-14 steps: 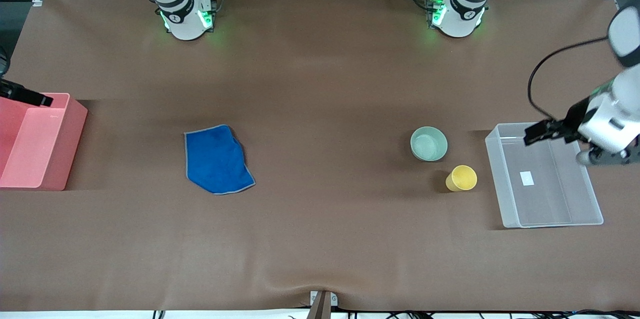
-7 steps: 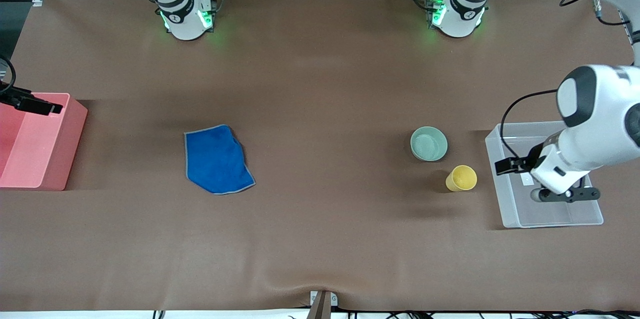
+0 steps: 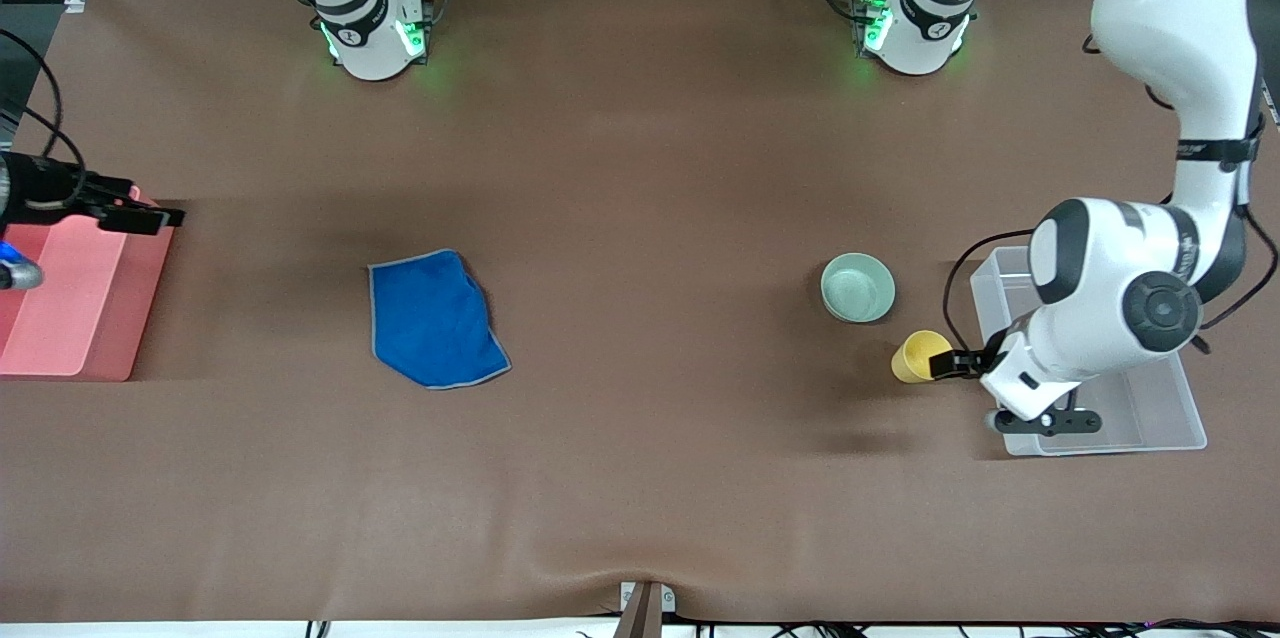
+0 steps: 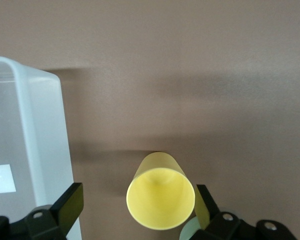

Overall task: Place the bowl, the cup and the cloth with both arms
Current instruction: 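Lower the left gripper onto the yellow cup while the right gripper reaches the cloth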

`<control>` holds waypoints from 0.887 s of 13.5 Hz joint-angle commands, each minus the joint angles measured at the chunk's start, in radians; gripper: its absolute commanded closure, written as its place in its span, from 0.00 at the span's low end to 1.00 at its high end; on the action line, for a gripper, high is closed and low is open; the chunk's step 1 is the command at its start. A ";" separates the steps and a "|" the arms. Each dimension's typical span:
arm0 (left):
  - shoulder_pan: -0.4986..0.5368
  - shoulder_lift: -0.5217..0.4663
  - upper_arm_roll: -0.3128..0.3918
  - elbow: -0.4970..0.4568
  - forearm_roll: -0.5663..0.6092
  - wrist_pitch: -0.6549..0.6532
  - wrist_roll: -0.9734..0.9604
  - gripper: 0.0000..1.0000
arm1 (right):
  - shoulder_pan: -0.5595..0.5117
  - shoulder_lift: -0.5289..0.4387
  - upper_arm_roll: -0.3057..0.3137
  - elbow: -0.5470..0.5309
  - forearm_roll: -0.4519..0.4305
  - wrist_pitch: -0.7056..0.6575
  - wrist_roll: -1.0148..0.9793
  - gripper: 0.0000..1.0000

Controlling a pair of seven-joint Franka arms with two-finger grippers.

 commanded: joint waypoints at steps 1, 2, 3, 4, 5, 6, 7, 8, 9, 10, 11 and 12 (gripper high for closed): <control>-0.001 0.015 -0.001 0.008 0.032 0.003 -0.023 0.11 | 0.048 -0.024 0.005 -0.081 0.018 0.080 0.068 0.00; 0.001 0.021 -0.001 0.007 0.033 0.008 -0.023 0.13 | 0.061 -0.024 0.005 -0.123 0.018 0.154 0.072 0.00; 0.002 0.024 -0.001 0.000 0.035 0.014 -0.023 0.14 | 0.086 -0.024 0.005 -0.159 0.018 0.221 0.075 0.00; 0.001 0.029 -0.001 -0.006 0.033 0.023 -0.024 0.15 | 0.115 -0.021 0.005 -0.189 0.018 0.275 0.097 0.00; 0.001 0.035 -0.001 -0.007 0.033 0.028 -0.026 0.16 | 0.149 -0.018 0.005 -0.218 0.018 0.335 0.143 0.00; -0.001 0.036 -0.001 -0.012 0.033 0.029 -0.027 0.18 | 0.182 -0.015 0.005 -0.248 0.018 0.389 0.185 0.00; -0.001 0.039 -0.001 -0.013 0.032 0.031 -0.033 0.18 | 0.201 -0.012 0.004 -0.281 0.018 0.441 0.202 0.00; -0.001 0.045 -0.001 -0.015 0.033 0.031 -0.051 0.19 | 0.209 -0.010 0.005 -0.322 0.018 0.499 0.206 0.00; -0.001 0.050 -0.001 -0.016 0.033 0.031 -0.053 0.21 | 0.222 -0.001 0.005 -0.365 0.018 0.560 0.207 0.00; -0.001 0.058 -0.001 -0.020 0.033 0.032 -0.055 0.22 | 0.238 0.010 0.005 -0.399 0.018 0.617 0.216 0.00; -0.001 0.065 -0.001 -0.024 0.033 0.037 -0.053 0.24 | 0.253 0.031 0.004 -0.423 0.018 0.671 0.234 0.00; -0.001 0.071 -0.001 -0.039 0.033 0.040 -0.055 0.24 | 0.267 0.060 0.004 -0.434 0.018 0.714 0.254 0.00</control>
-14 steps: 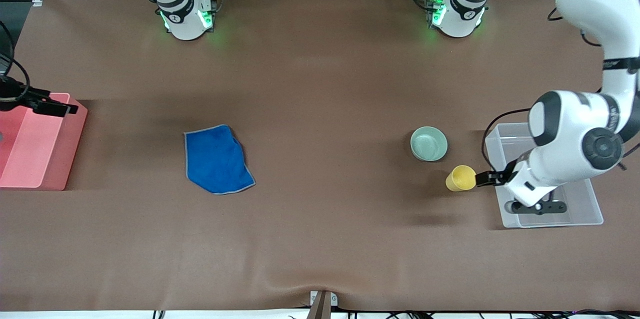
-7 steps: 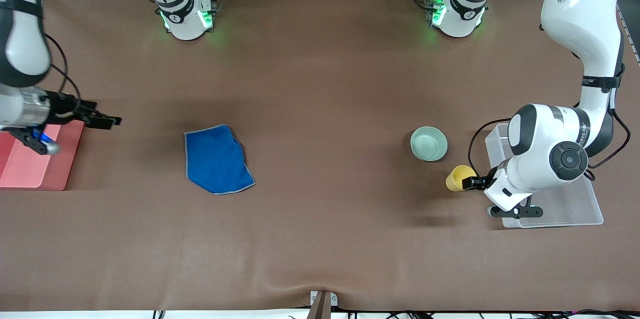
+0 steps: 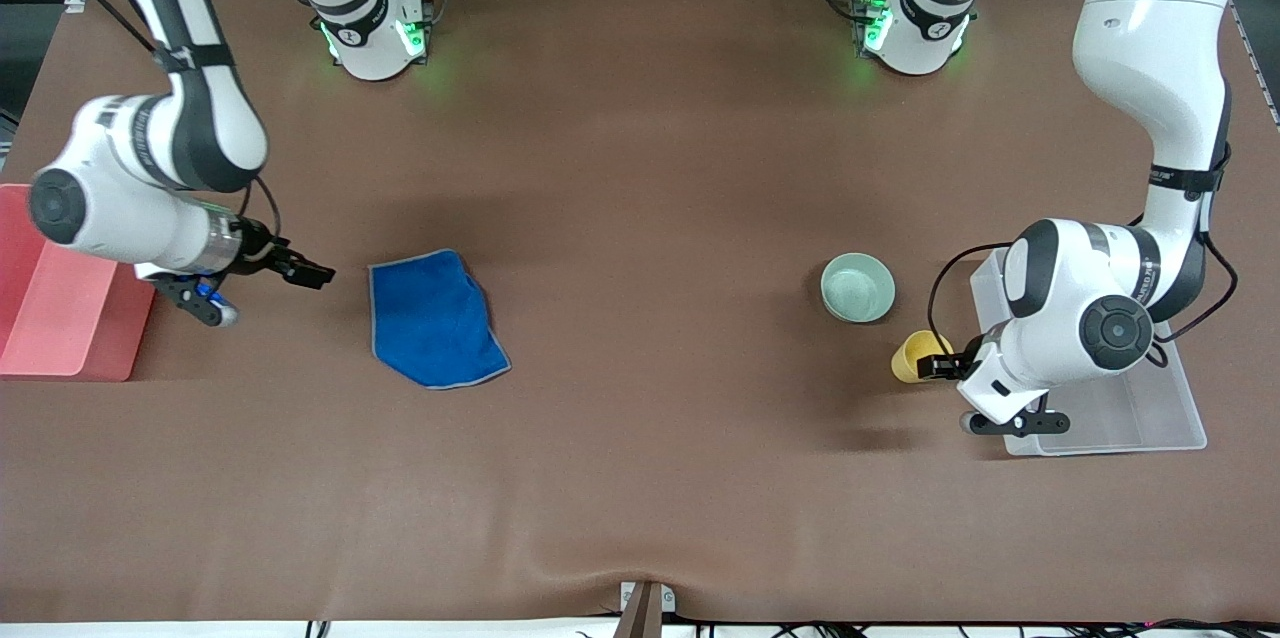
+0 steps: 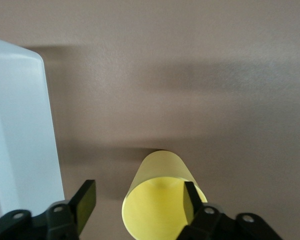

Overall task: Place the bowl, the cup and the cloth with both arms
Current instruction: 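Lift the yellow cup into the clear bin while the right gripper grasps the cloth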

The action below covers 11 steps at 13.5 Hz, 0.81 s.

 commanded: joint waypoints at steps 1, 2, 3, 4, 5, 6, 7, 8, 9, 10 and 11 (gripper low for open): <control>-0.001 0.011 -0.001 -0.027 0.025 0.024 -0.027 0.27 | 0.047 0.064 -0.009 -0.036 0.010 0.110 0.069 0.00; -0.001 0.007 -0.001 -0.040 0.026 0.024 -0.027 0.28 | 0.059 0.092 -0.009 -0.036 0.010 0.142 0.101 0.00; -0.002 0.004 -0.001 -0.049 0.025 0.024 -0.027 0.36 | 0.068 0.115 -0.009 -0.036 0.010 0.176 0.124 0.00; -0.002 0.005 -0.001 -0.049 0.025 0.024 -0.028 0.44 | 0.070 0.139 -0.009 -0.036 0.008 0.207 0.134 0.00; -0.004 0.005 -0.001 -0.049 0.026 0.024 -0.028 0.55 | 0.070 0.170 -0.007 -0.034 0.010 0.236 0.152 0.00; -0.007 0.005 0.000 -0.047 0.025 0.024 -0.030 0.77 | 0.074 0.191 -0.007 -0.036 0.010 0.262 0.180 0.00; -0.007 0.005 0.000 -0.047 0.025 0.024 -0.032 0.89 | 0.087 0.207 -0.007 -0.036 0.010 0.271 0.201 0.00; -0.005 0.003 -0.001 -0.047 0.026 0.023 -0.032 1.00 | 0.091 0.219 -0.007 -0.036 0.010 0.272 0.207 0.00; -0.005 0.002 0.000 -0.046 0.026 0.020 -0.032 1.00 | 0.090 0.228 -0.007 -0.037 0.010 0.272 0.207 0.00; -0.005 -0.006 0.000 -0.044 0.026 0.015 -0.032 1.00 | 0.090 0.233 -0.007 -0.039 0.010 0.270 0.207 0.00; -0.002 -0.015 0.000 -0.041 0.025 0.013 -0.030 1.00 | 0.091 0.233 -0.007 -0.050 0.010 0.270 0.214 0.00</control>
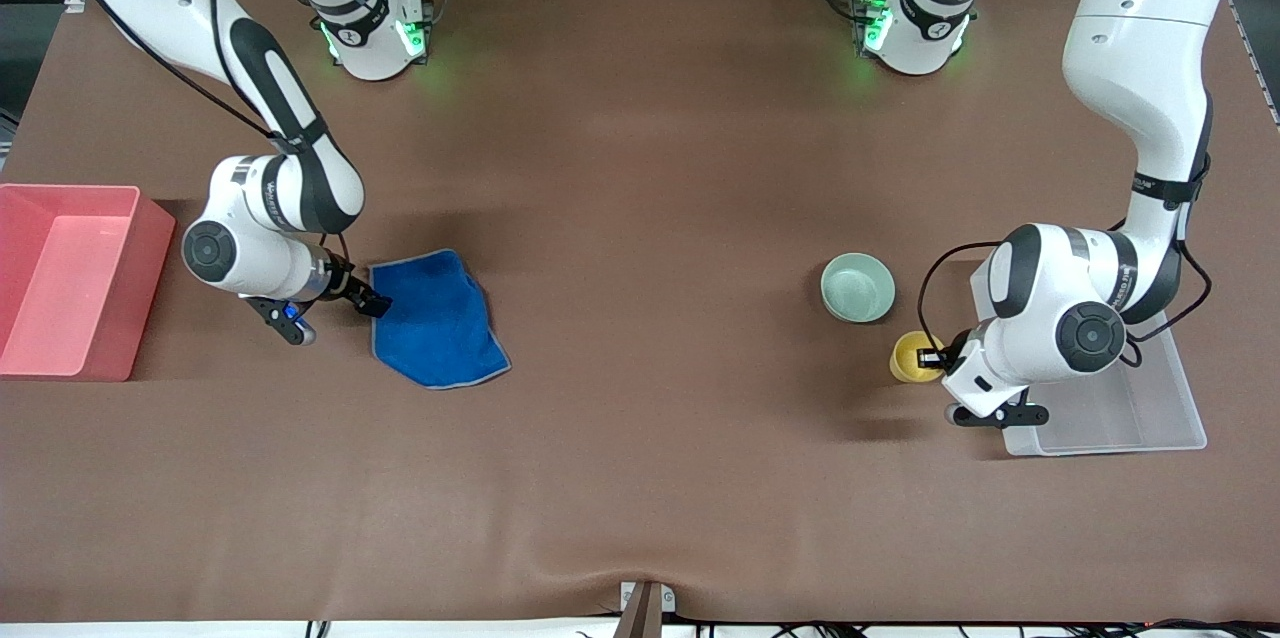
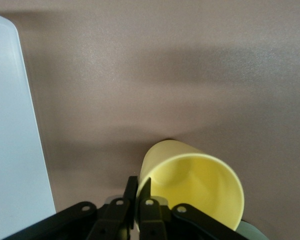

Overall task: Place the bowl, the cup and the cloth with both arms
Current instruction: 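Lift the yellow cup into the clear bin while the right gripper grasps the cloth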

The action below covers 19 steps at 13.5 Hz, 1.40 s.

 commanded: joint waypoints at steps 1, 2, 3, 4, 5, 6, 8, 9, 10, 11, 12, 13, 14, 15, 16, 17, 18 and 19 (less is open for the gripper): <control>0.010 -0.047 0.000 -0.002 0.025 0.004 -0.028 1.00 | 0.021 0.001 -0.007 -0.015 0.010 0.007 0.045 0.00; 0.015 -0.072 0.003 0.004 0.023 -0.001 -0.026 1.00 | 0.033 0.000 -0.007 -0.020 0.010 0.006 0.055 0.00; 0.019 -0.098 0.005 0.007 0.020 -0.022 -0.026 1.00 | 0.035 0.000 -0.007 -0.027 0.010 0.006 0.061 0.00; 0.028 -0.117 0.006 0.030 0.014 -0.048 -0.026 1.00 | 0.035 0.000 -0.007 -0.032 0.010 0.006 0.061 0.00; 0.041 -0.136 0.006 0.053 0.014 -0.097 -0.025 1.00 | 0.036 -0.002 -0.007 -0.038 0.010 0.006 0.064 0.00; 0.061 -0.150 0.006 0.088 0.012 -0.133 -0.019 1.00 | 0.036 -0.006 -0.007 -0.044 0.010 0.004 0.067 0.00; 0.117 -0.157 -0.001 0.144 0.009 -0.188 -0.006 1.00 | 0.050 -0.009 -0.009 -0.050 0.010 0.006 0.067 0.00; 0.143 -0.155 -0.004 0.159 0.009 -0.193 0.017 1.00 | 0.049 -0.009 -0.009 -0.050 0.010 0.006 0.069 0.46; 0.154 -0.146 -0.003 0.162 0.003 -0.193 0.040 1.00 | 0.049 -0.009 -0.007 -0.050 0.010 0.006 0.078 0.75; 0.165 -0.137 0.005 0.174 -0.002 -0.191 0.056 1.00 | 0.049 -0.009 -0.007 -0.050 0.010 0.007 0.098 0.96; 0.192 -0.111 0.003 0.203 -0.002 -0.191 0.089 1.00 | 0.049 -0.009 -0.007 -0.049 0.010 0.007 0.104 1.00; 0.218 -0.100 0.003 0.226 -0.005 -0.191 0.112 1.00 | 0.049 -0.011 -0.007 -0.049 0.010 0.006 0.104 1.00; 0.246 -0.083 0.002 0.243 -0.018 -0.191 0.132 1.00 | 0.049 -0.012 -0.007 -0.049 0.010 0.006 0.104 1.00; 0.268 -0.069 0.002 0.256 -0.028 -0.184 0.164 1.00 | 0.049 -0.014 -0.007 -0.049 0.010 0.006 0.104 1.00; 0.274 -0.043 0.005 0.274 -0.029 -0.180 0.185 1.00 | 0.049 -0.014 -0.007 -0.047 0.010 0.006 0.104 1.00; 0.277 -0.023 0.006 0.282 -0.029 -0.179 0.189 1.00 | 0.049 -0.016 -0.007 -0.047 0.010 0.006 0.104 1.00; 0.280 -0.002 0.006 0.282 -0.029 -0.165 0.190 1.00 | 0.049 -0.020 -0.007 -0.046 0.010 0.006 0.104 1.00; 0.280 0.017 0.006 0.277 -0.029 -0.162 0.190 1.00 | 0.049 -0.025 -0.007 -0.041 0.010 0.003 0.104 1.00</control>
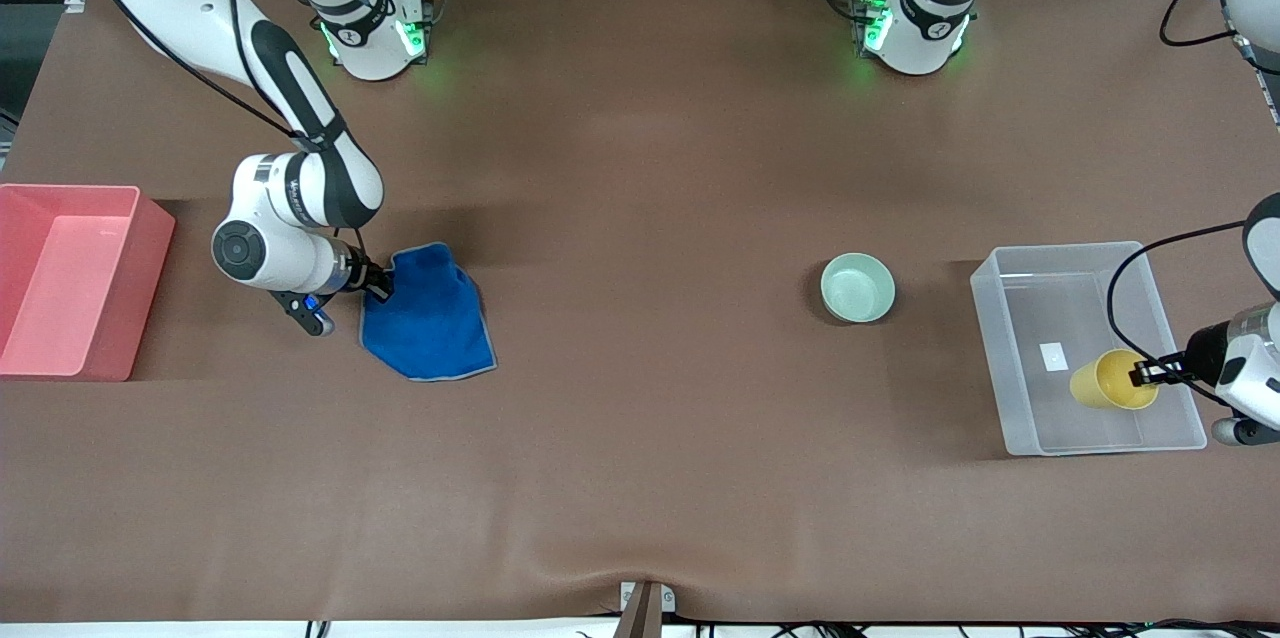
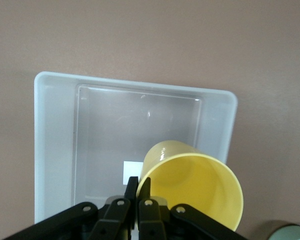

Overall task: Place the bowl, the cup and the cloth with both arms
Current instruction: 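Lift the yellow cup into the clear bin while the right gripper grasps the cloth, then lift the blue cloth toward the pink bin while the left gripper releases the cup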

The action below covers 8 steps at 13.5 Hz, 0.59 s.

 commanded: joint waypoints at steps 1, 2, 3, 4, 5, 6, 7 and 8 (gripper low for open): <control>-0.007 0.065 -0.004 0.036 -0.014 0.005 0.011 1.00 | 0.012 -0.033 -0.007 -0.006 0.009 -0.001 0.025 1.00; -0.007 0.072 -0.004 0.033 -0.014 0.005 0.010 1.00 | 0.012 -0.052 -0.008 -0.004 0.009 -0.005 0.025 1.00; -0.005 0.078 -0.004 0.032 -0.015 0.005 0.013 1.00 | 0.008 -0.079 -0.008 -0.003 0.009 -0.013 0.025 1.00; -0.004 0.085 -0.004 0.029 -0.014 0.005 0.013 1.00 | 0.003 -0.101 -0.008 0.003 0.009 -0.033 0.024 1.00; -0.004 0.092 -0.004 0.027 -0.014 0.006 0.011 1.00 | 0.000 -0.119 -0.010 0.025 0.009 -0.079 0.024 1.00; -0.005 0.095 -0.004 0.024 -0.014 0.010 0.011 1.00 | -0.001 -0.133 -0.011 0.054 0.009 -0.132 0.024 1.00; -0.005 0.102 -0.004 0.024 -0.014 0.013 0.011 1.00 | -0.007 -0.147 -0.013 0.089 0.007 -0.190 0.024 1.00; -0.007 0.104 -0.004 0.024 -0.014 0.014 0.011 1.00 | -0.023 -0.159 -0.013 0.120 0.007 -0.235 0.024 1.00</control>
